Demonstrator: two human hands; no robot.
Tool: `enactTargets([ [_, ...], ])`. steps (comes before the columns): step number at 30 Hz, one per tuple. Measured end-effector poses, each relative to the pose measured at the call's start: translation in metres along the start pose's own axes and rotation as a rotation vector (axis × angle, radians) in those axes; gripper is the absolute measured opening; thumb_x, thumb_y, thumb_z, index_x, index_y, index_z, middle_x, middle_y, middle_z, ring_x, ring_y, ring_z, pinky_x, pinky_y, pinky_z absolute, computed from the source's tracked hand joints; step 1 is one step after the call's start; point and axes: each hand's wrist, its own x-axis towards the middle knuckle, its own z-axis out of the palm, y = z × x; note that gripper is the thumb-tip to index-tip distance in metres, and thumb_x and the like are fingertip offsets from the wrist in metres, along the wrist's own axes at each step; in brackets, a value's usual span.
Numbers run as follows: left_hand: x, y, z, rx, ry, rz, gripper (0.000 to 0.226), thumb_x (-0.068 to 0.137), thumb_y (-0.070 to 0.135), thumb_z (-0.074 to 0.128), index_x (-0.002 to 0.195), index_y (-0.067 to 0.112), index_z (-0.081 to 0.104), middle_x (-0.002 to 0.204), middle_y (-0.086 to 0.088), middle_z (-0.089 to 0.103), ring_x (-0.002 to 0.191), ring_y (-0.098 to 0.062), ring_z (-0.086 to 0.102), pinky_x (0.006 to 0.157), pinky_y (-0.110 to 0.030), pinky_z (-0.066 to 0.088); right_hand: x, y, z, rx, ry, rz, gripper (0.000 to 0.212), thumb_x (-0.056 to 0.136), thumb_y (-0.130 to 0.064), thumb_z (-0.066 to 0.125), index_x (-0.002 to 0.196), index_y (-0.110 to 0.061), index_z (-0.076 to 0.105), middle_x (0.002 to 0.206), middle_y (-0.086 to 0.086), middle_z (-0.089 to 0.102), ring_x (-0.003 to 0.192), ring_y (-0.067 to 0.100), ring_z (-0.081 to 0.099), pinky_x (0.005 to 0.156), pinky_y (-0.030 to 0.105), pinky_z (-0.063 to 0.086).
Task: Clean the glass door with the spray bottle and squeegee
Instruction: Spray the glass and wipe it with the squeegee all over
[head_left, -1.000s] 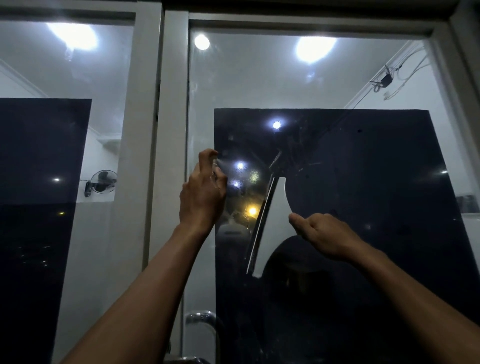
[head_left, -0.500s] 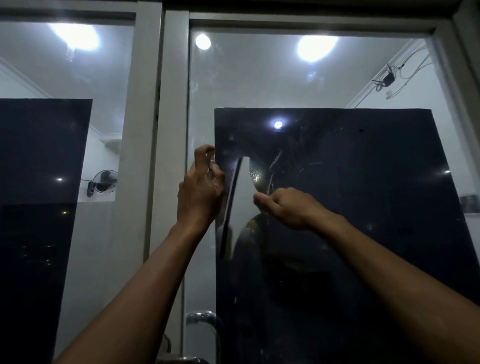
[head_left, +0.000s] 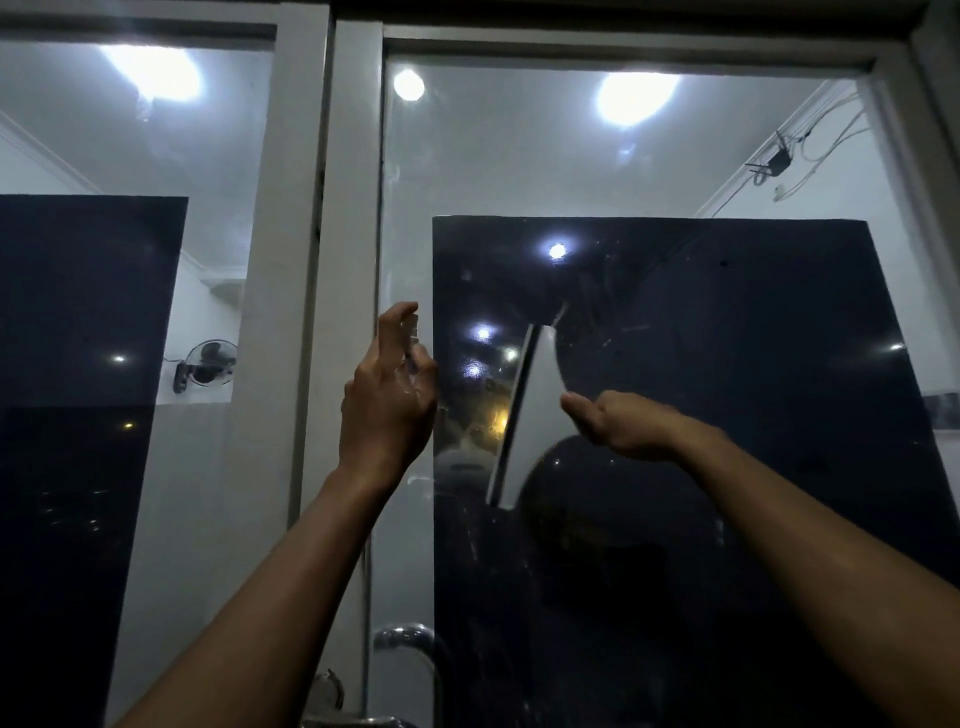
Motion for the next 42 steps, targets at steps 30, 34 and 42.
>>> enactTargets([
  [30, -0.03, 0.007, 0.011, -0.062, -0.087, -0.026, 0.039, 0.106, 0.022, 0.042, 0.145, 0.027, 0.036, 0.083, -0.001, 0.057, 0.066, -0.01, 0.057, 0.055, -0.026, 0.047, -0.053, 0.044, 0.026, -0.011, 0.259, 0.009, 0.077, 0.089, -0.083, 0.009, 0.059, -0.027, 0.053, 0.068, -0.006, 0.062, 0.066, 0.015, 0.06, 0.064, 0.035, 0.042],
  [34, -0.023, 0.01, 0.012, -0.058, -0.089, -0.015, 0.039, 0.106, 0.024, 0.041, 0.144, 0.03, 0.035, 0.082, 0.0, 0.056, 0.065, -0.011, 0.056, 0.055, -0.026, 0.044, -0.029, -0.016, 0.016, -0.019, 0.25, -0.12, 0.064, 0.091, -0.08, 0.013, 0.06, -0.034, 0.045, 0.093, 0.005, 0.063, 0.088, 0.029, 0.062, 0.076, 0.04, 0.044],
  [42, -0.017, 0.006, 0.013, -0.04, -0.08, -0.02, 0.04, 0.106, 0.022, 0.042, 0.145, 0.023, 0.038, 0.081, -0.004, 0.057, 0.062, -0.013, 0.057, 0.052, -0.024, 0.042, -0.004, -0.04, 0.035, -0.085, 0.089, -0.114, 0.064, 0.094, -0.077, 0.013, 0.09, -0.031, 0.058, 0.114, 0.008, 0.066, 0.099, 0.029, 0.06, 0.079, 0.042, 0.04],
])
